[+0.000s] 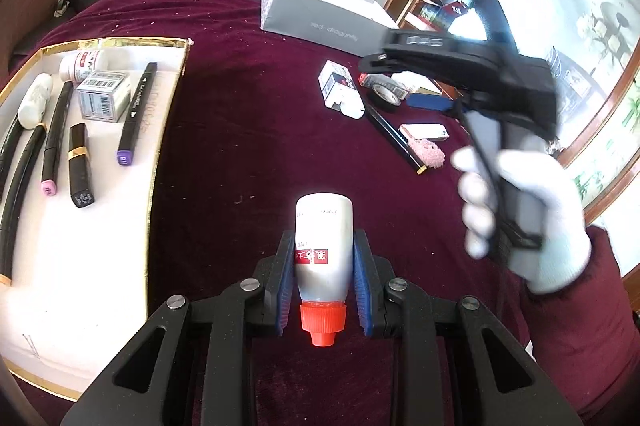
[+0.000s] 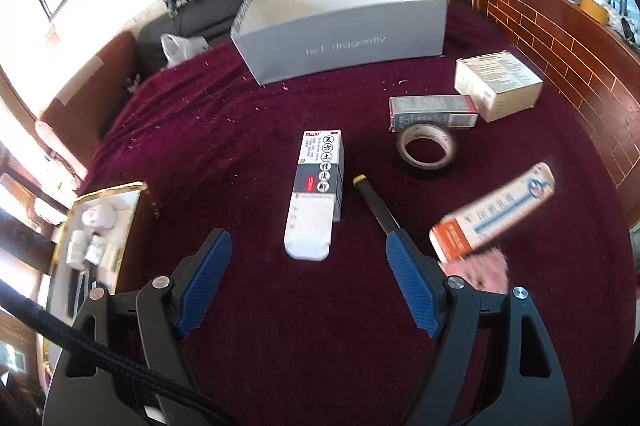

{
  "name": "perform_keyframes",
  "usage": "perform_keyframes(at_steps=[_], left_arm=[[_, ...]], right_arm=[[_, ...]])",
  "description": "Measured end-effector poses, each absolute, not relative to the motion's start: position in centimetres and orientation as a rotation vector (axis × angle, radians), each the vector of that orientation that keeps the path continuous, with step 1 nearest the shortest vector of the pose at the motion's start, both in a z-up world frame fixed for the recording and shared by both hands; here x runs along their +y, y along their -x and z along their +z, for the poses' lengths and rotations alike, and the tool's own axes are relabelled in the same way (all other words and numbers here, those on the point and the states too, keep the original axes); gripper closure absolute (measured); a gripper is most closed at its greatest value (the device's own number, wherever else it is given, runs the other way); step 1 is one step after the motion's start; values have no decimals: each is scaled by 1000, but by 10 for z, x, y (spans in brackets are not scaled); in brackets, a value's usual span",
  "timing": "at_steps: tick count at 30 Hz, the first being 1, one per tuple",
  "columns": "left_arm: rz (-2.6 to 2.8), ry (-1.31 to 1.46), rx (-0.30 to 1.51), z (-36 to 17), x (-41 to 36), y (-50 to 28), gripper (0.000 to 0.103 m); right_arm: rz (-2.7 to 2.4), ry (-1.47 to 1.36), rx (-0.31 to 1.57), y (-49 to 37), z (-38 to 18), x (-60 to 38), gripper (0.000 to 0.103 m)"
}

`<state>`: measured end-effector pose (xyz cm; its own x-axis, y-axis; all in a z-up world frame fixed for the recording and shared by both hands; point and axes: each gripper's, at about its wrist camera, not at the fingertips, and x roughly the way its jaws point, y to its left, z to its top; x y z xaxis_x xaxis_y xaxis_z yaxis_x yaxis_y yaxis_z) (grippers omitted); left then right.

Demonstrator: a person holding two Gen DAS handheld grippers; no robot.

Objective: Organize objects
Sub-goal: 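Hold the glue bottle in the left gripper while the right gripper grasps the white medicine box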

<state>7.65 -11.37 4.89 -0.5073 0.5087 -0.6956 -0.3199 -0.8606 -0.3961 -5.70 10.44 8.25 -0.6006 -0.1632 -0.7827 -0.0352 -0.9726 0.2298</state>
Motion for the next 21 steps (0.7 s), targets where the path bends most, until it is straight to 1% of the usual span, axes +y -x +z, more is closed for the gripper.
perform_keyframes(at_steps=[6, 9, 12, 14, 16, 18, 20, 21], left_arm=[[2341, 1181, -317, 49, -120, -77, 80], [2344, 1178, -312, 49, -124, -78, 80], [2342, 1187, -323, 47, -128, -75, 80], [2338, 1194, -332, 46, -129, -73, 80], [2326, 1202, -347, 44, -130, -70, 80], [2325, 1201, -347, 43, -129, -70, 80], [2328, 1194, -345, 44, -127, -70, 80], [2329, 1192, -345, 45, -127, -70, 80]], right_arm=[[-2787, -1520, -107, 109, 64, 81, 23], [-2786, -1571, -62, 133, 55, 75, 23], [-2767, -1625, -77, 152, 45, 74, 25], [-2755, -1639, -91, 157, 41, 75, 29], [-2729, -1654, -111, 158, 38, 75, 38], [-2699, -1676, -127, 156, 33, 75, 42], [-2688, -1685, -126, 147, 29, 76, 54], [-2683, -1684, -132, 145, 28, 76, 66]])
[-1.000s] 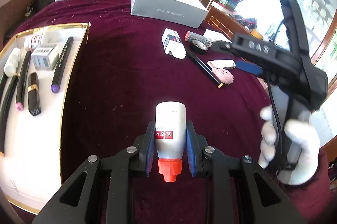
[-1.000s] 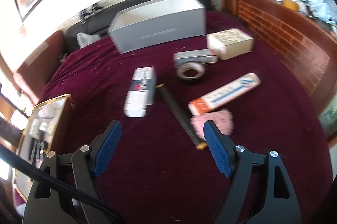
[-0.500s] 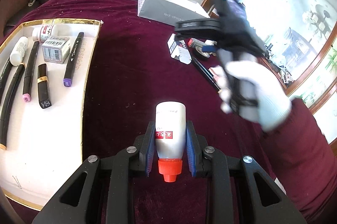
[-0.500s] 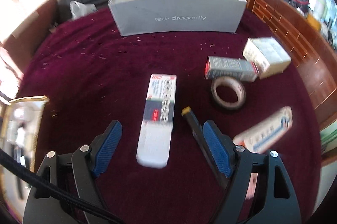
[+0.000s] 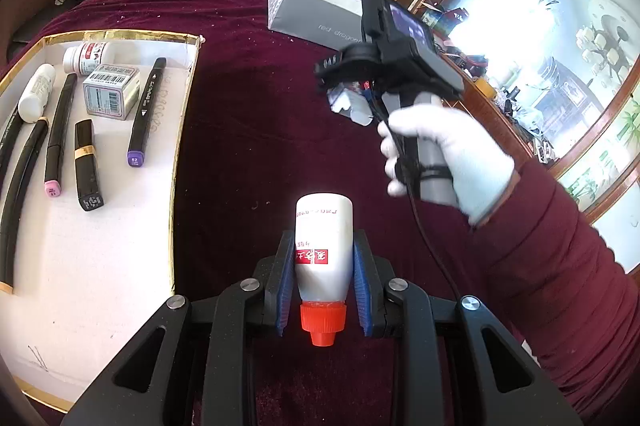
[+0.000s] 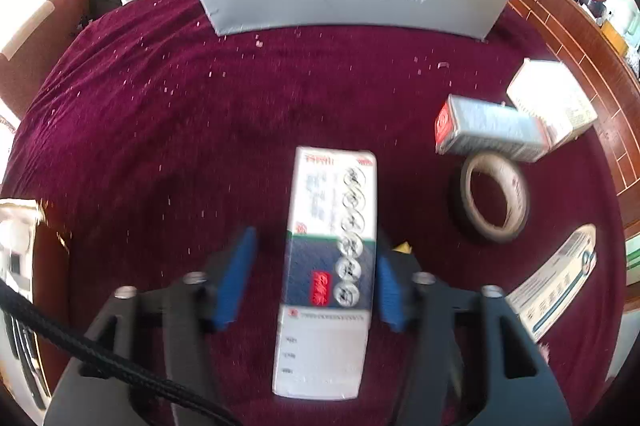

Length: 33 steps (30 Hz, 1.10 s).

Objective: Organize objects
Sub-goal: 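Hold the glue bottle in the left gripper while the right gripper grasps the white medicine box, then carry the glue bottle and medicine box to the tray and release both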

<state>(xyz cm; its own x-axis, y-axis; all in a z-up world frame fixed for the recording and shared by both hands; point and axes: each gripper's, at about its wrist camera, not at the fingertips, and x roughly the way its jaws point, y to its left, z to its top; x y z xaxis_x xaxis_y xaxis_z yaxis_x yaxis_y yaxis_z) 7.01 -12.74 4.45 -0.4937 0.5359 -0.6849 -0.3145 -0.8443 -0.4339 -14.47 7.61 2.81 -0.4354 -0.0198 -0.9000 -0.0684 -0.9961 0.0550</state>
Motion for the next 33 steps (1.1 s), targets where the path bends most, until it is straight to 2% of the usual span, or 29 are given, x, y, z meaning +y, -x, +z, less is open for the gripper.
perform_keyframes(at_steps=[1, 12, 20, 26, 33], left_arm=[[2332, 1189, -342, 45, -127, -71, 80], [2375, 1131, -360, 63, -139, -80, 80], [2533, 1051, -469, 87, -204, -89, 80], [2675, 1078, -532, 84, -265, -93, 80], [2828, 1219, -475, 59, -326, -78, 80]], right_arm=[[2643, 1634, 124, 141, 30, 77, 71], [2813, 1505, 197, 85, 84, 76, 71], [2996, 1507, 262, 31, 127, 37, 71], [3078, 1622, 327, 13, 124, -4, 71], [3151, 1822, 341, -7, 103, -70, 71]])
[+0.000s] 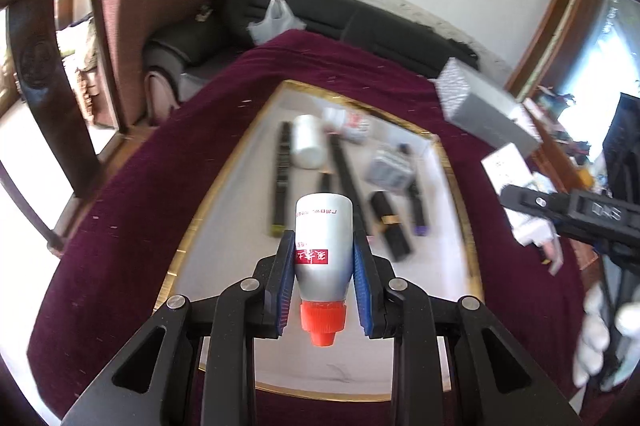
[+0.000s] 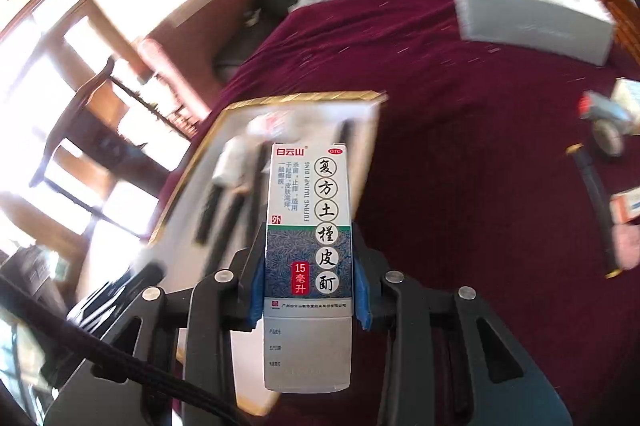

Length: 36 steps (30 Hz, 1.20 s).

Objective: Organize objects
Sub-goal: 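Carry the glue bottle and medicine box to the tray and release both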

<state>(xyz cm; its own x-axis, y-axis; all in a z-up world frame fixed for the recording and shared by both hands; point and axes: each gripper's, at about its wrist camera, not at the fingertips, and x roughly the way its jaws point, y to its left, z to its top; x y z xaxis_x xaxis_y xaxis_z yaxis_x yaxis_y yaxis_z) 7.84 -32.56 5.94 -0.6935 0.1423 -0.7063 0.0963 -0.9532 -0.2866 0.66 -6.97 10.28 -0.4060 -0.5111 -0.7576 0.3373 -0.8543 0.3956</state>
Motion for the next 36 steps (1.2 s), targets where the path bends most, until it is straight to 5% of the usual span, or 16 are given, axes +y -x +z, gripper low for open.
perform_keyframes(at_steps=[19, 27, 32, 36], left_arm=[[2821, 1394, -315, 25, -346, -44, 80], [2814, 1365, -384, 27, -352, -45, 79], [2799, 1318, -476, 37, -357, -50, 68], [2823, 1246, -532, 54, -363, -59, 49]], right_arm=[[-2066, -1427, -136, -38, 31, -176, 70], [-2111, -1427, -69, -50, 24, -179, 70], [-2120, -1427, -49, -51, 25, -177, 70], [-2151, -1404, 14, -57, 28, -180, 61]])
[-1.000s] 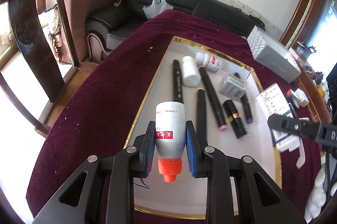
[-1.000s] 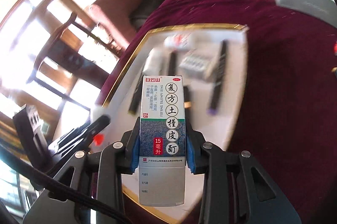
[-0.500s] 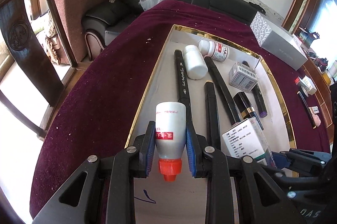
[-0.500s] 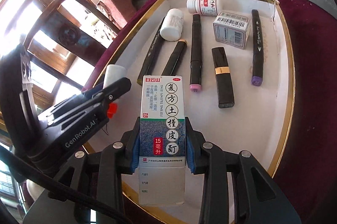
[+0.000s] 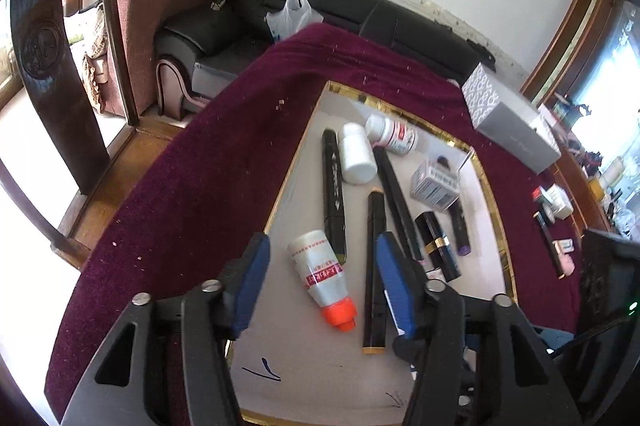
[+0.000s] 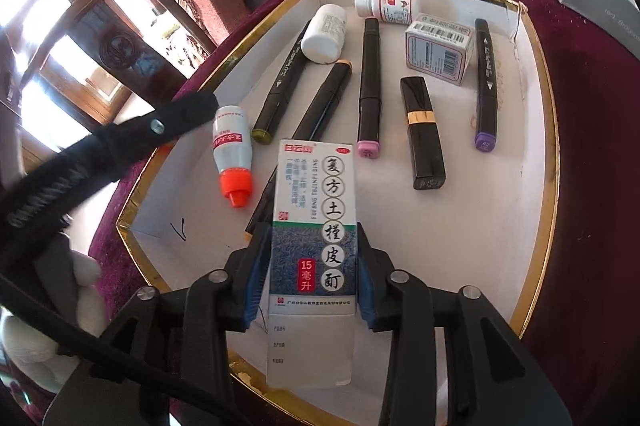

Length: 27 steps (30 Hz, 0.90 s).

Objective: Organize objects
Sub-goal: 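Carry the glue bottle and medicine box to the tray and release both, then move both open grippers back from the tray toward the remaining items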

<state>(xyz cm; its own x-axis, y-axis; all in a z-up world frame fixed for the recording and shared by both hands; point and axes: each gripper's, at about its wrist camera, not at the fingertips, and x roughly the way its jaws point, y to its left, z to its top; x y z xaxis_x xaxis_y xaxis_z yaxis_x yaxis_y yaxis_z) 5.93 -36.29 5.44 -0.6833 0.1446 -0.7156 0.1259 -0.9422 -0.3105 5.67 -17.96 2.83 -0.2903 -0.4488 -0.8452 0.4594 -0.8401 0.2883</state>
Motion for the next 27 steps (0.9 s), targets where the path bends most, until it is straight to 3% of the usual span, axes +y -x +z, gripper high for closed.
perform_keyframes(at_steps=[3, 7, 16, 27], left_arm=[[2832, 1203, -548, 67, -366, -66, 46], [2831, 1168, -580, 76, -369, -73, 43], [2843, 1118, -598, 91, -359, -85, 43], [2785, 1079, -474, 111, -306, -92, 43]], right_arm=[[-2189, -1356, 74, -63, 34, -185, 48], [-2233, -1279, 143, -75, 46, -185, 42], [-2345, -1135, 253, -92, 71, -175, 34], [-2461, -1092, 226, -92, 85, -132, 34]])
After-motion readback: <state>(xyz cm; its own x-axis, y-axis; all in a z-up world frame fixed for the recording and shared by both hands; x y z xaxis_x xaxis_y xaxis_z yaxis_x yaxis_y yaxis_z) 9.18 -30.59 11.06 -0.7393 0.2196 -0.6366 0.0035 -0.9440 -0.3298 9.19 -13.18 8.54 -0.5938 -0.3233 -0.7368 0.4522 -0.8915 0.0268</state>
